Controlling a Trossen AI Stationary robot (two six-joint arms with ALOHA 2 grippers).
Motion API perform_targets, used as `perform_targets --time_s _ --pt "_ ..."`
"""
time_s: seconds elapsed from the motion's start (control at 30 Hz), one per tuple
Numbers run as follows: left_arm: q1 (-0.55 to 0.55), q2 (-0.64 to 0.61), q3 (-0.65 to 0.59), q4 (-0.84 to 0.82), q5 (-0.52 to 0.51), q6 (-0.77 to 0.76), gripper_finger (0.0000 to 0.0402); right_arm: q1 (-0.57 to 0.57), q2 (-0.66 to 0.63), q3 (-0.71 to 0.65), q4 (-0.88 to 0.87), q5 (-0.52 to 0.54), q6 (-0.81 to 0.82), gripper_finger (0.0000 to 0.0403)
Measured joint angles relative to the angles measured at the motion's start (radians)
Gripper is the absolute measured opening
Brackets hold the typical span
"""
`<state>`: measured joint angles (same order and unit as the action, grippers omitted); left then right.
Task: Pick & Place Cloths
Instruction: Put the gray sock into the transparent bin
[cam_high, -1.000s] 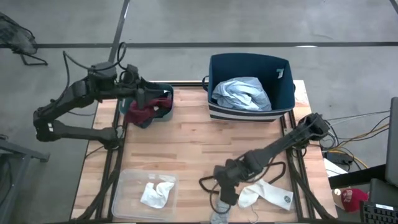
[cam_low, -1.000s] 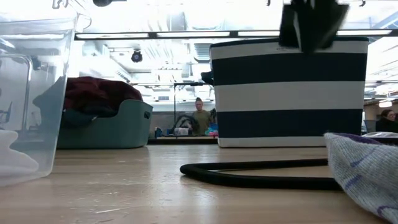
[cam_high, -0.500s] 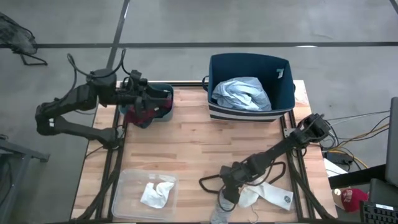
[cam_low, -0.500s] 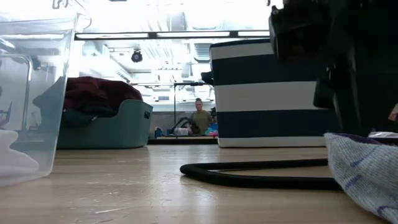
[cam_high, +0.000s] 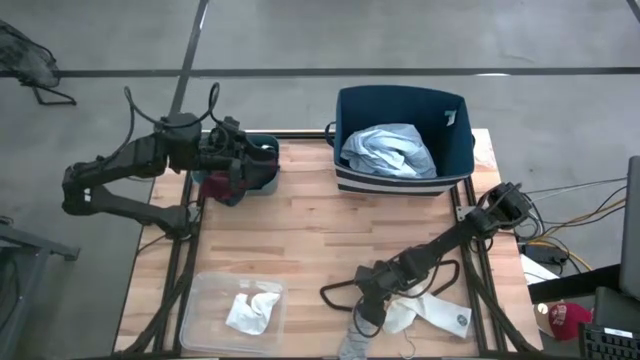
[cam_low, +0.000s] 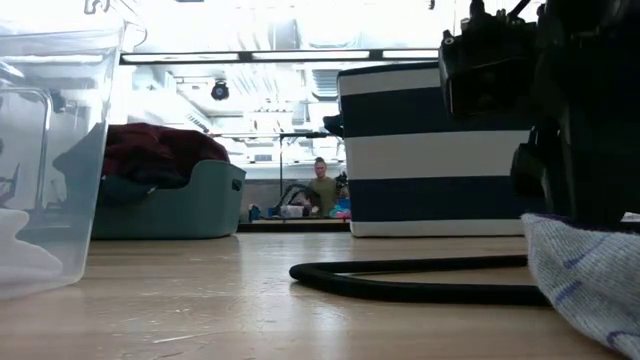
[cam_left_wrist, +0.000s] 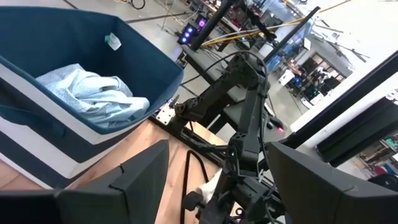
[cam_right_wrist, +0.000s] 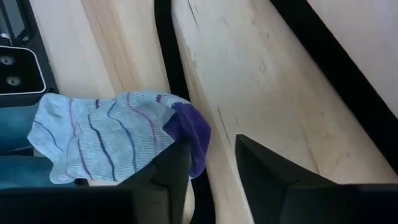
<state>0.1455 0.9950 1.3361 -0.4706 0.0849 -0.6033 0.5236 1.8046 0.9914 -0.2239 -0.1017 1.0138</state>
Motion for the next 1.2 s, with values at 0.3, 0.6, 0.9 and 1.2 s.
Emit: perform_targets --time_s 0.3,0.6,0.9,1.2 --pt "0.0 0.031 0.0 0.0 0.0 0.003 0.0278 0.0 0.057 0.017 0.007 -0.024 0.013 0.0015" --pt "-0.001 0.032 -0.001 -0.001 0.0 0.006 0.0278 -0.003 0.02 0.143 -0.117 0.046 -0.01 0.0009" --pt "-0.043 0.034 -0.002 0.053 0.067 0.042 0.0278 -0.039 -0.024 0.413 -0.383 0.178 -0.156 0.0008" --pt "-0.18 0.049 -0.002 0.108 0.115 0.133 0.0278 -0.115 -0.029 0.767 -0.545 0.29 -0.327 0.0008"
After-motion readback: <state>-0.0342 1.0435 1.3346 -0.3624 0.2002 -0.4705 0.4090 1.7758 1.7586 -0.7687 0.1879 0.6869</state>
